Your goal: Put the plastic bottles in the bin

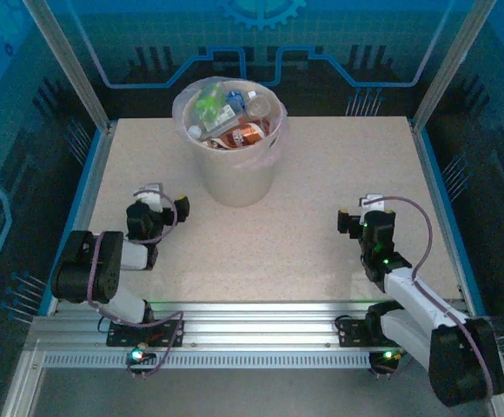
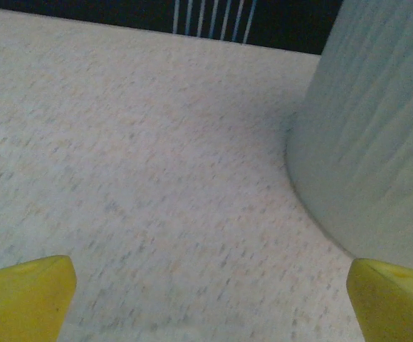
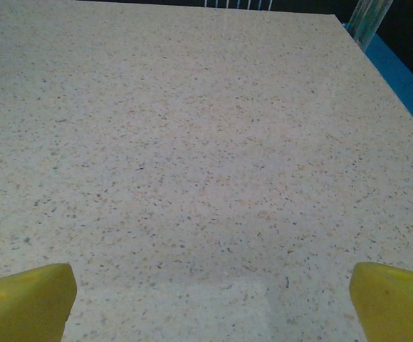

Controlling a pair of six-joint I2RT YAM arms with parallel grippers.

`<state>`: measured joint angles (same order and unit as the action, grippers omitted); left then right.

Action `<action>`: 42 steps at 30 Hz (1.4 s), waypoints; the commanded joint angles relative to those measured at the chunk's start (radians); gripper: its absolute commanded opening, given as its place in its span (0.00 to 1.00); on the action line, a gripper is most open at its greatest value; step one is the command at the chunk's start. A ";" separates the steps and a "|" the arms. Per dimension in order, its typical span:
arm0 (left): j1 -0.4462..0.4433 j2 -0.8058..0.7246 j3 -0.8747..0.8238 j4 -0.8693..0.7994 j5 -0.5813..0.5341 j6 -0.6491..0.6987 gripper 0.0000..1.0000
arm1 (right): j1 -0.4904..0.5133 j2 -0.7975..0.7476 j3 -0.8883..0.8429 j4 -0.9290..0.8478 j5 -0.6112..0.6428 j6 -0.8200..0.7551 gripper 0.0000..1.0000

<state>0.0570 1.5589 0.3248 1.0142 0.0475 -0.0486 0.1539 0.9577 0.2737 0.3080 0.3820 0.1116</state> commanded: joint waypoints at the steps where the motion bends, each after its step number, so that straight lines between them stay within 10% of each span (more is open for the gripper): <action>1: 0.003 -0.007 0.043 -0.068 0.084 0.039 0.99 | -0.065 0.062 -0.037 0.227 -0.107 -0.023 1.00; 24: -0.002 -0.006 0.045 -0.070 0.075 0.043 0.99 | -0.129 0.530 0.057 0.620 -0.374 -0.096 1.00; 42: -0.003 -0.007 0.045 -0.072 0.072 0.044 0.99 | -0.141 0.544 0.142 0.475 -0.528 -0.149 1.00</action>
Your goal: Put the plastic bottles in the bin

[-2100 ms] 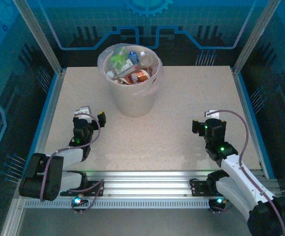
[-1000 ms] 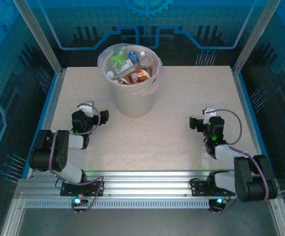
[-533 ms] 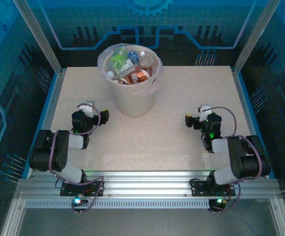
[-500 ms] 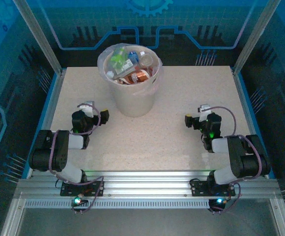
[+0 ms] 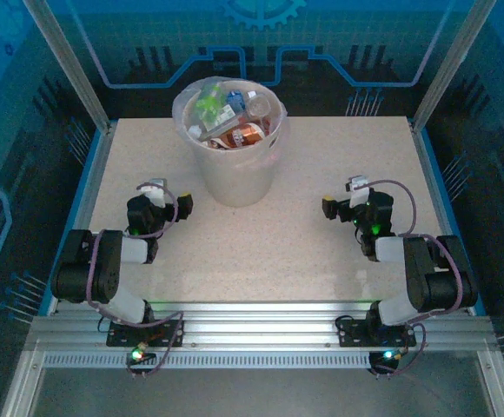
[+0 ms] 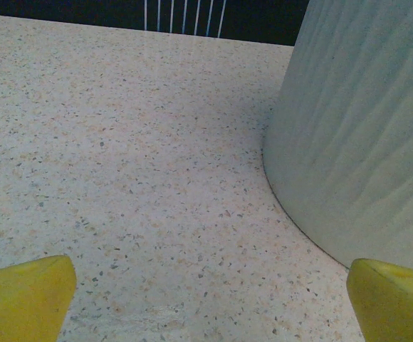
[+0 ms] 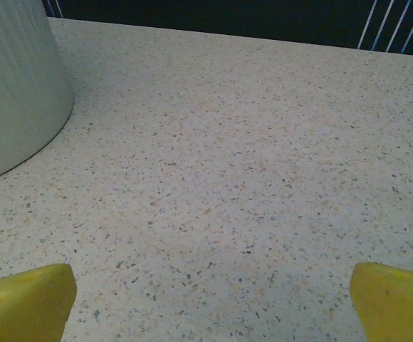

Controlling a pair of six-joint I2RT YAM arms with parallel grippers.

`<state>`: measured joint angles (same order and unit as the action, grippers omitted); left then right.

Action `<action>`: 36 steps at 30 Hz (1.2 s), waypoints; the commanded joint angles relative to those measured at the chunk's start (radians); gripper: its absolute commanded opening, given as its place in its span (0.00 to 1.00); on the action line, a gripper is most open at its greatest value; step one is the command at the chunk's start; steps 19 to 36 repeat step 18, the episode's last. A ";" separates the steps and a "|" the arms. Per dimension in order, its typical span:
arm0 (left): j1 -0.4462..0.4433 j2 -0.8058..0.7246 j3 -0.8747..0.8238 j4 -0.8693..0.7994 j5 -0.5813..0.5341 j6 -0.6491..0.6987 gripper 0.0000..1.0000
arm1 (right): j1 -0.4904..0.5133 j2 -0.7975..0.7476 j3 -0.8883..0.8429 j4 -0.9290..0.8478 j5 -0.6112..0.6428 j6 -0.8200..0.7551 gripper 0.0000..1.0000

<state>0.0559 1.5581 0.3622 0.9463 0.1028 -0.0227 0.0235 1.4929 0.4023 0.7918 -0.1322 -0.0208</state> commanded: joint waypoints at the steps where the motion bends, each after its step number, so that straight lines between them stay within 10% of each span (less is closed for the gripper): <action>1: -0.002 -0.006 0.008 -0.003 0.017 0.018 0.99 | -0.010 0.009 0.014 -0.009 -0.014 -0.017 1.00; 36: -0.007 -0.007 0.012 -0.011 0.008 0.021 0.99 | -0.009 0.009 0.013 -0.009 -0.012 -0.017 1.00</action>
